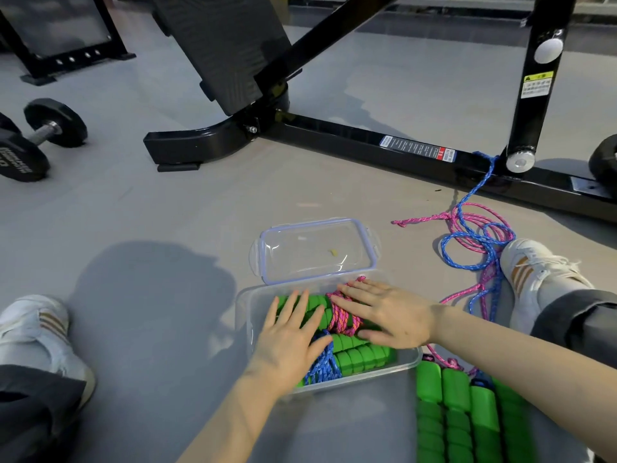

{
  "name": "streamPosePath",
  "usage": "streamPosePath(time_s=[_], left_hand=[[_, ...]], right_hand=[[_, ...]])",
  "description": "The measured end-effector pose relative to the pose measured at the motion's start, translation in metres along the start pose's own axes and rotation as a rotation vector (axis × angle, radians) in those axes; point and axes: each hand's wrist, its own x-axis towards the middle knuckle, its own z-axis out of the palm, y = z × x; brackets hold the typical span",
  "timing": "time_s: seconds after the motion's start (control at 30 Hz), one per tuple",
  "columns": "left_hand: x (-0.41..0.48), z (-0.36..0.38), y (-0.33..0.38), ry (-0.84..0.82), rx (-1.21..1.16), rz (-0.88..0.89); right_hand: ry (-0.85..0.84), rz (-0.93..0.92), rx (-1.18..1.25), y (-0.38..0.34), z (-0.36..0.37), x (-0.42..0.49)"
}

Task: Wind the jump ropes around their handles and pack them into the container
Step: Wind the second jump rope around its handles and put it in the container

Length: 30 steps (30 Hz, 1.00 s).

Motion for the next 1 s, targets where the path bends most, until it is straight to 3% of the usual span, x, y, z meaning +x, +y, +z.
streamPosePath(time_s=[0.23,0.33,0.4,0.6,1.0], left_hand=[[-0.007,-0.010,0.015,-0.159,-0.080,-0.119],[-0.008,-0.007,0.015,-0.033,-0.101,-0.077],[-0.011,-0.008,0.015,-0.105,-0.227,-0.123],[-0.013,-0.011,0.018,-0.119,-0.440,-0.168],[-0.017,-0.012,0.027,-0.130,-0.367,-0.220]], right_hand=[[0.086,0.139,0.050,-0.013,0.004,0.005],[0.141,0.152,0.048,-0.014,0.006,0.006],[0.181,0.148,0.031,-0.015,0.007,0.007],[0.246,0.147,-0.027,-0.016,0.009,0.011],[0.313,0.159,-0.152,-0.024,0.013,0.012]])
